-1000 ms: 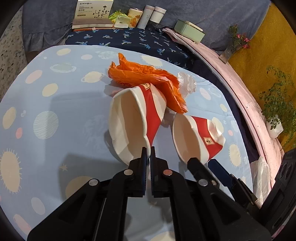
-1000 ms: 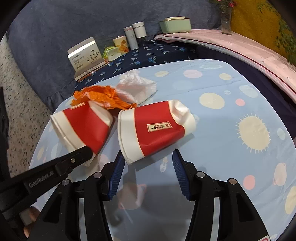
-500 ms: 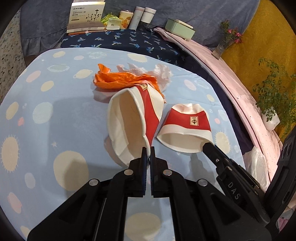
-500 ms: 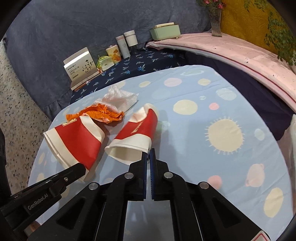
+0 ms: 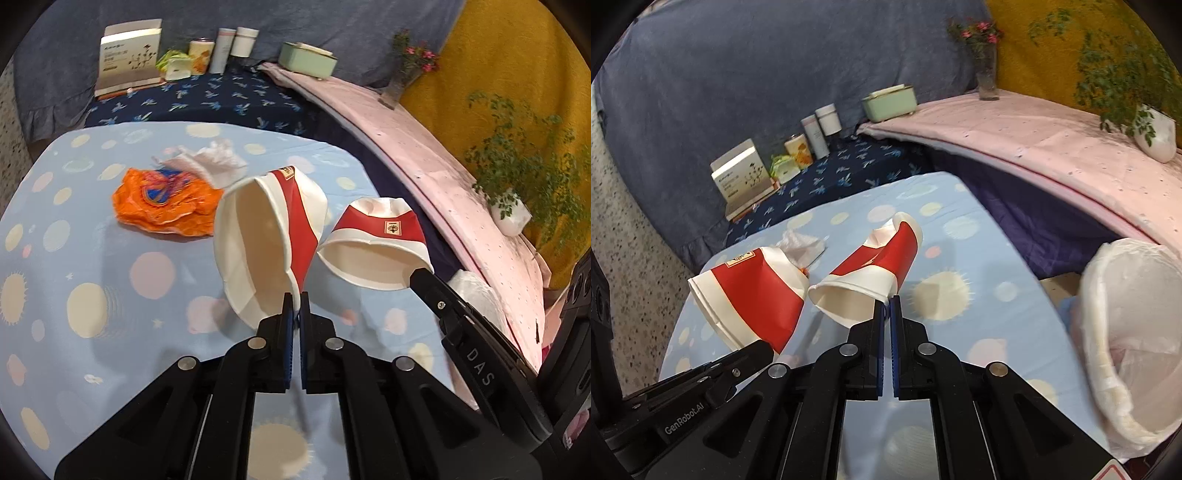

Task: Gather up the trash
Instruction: 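Carry both paper cups with both tools over the bin, then open both tools to drop the paper cups into the bin, then move both open tools back to the orange bag and tissues, then grasp the orange patterned bag with the left tool while the right tool grasps the white tissues, then carry the orange bag and tissues with both tools over the bin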

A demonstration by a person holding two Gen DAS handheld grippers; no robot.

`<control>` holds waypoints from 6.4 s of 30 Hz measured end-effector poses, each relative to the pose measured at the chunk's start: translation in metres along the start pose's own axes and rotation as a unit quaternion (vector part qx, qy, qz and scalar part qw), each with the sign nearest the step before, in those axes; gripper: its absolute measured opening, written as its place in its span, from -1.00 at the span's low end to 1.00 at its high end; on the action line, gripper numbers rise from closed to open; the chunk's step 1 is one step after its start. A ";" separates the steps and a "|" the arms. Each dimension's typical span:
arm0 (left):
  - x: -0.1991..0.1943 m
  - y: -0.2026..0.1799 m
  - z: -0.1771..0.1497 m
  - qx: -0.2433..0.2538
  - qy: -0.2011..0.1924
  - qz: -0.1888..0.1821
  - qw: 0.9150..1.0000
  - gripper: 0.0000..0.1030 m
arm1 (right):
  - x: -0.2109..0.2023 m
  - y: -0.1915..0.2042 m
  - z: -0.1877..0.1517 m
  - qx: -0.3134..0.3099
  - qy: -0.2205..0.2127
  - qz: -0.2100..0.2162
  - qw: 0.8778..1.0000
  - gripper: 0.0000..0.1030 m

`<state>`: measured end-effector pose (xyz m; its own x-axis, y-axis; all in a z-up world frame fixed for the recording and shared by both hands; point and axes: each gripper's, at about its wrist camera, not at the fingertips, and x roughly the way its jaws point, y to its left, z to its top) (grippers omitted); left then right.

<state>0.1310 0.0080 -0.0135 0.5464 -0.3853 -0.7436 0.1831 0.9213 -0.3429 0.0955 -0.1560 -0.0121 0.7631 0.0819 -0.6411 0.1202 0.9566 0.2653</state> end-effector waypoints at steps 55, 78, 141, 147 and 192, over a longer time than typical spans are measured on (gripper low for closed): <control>0.040 -0.238 -0.075 0.146 0.059 -0.059 0.986 -0.44 | -0.134 -0.235 -0.028 0.144 -0.051 -0.107 0.982 -0.46; 0.021 -0.145 -0.045 0.077 0.036 -0.019 0.996 -0.44 | -0.103 -0.159 -0.014 0.089 -0.036 -0.077 0.992 -0.33; 0.094 0.159 0.083 -0.053 -0.007 0.142 0.988 0.07 | 0.219 0.123 0.046 -0.067 0.098 0.080 0.990 -0.59; 0.086 0.154 0.079 -0.051 -0.007 0.132 0.990 -0.66 | 0.208 0.111 0.042 -0.053 0.097 0.081 0.991 -0.89; 0.013 -0.224 -0.030 0.152 0.001 0.009 0.988 -0.81 | -0.122 -0.200 0.027 0.070 -0.039 -0.073 0.994 -0.91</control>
<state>0.0725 -0.2051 0.0360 0.5497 -0.3684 -0.7497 0.4099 0.9010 -0.1422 -0.0045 -0.3651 0.0330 0.7769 -0.0826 -0.6241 0.3168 0.9080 0.2742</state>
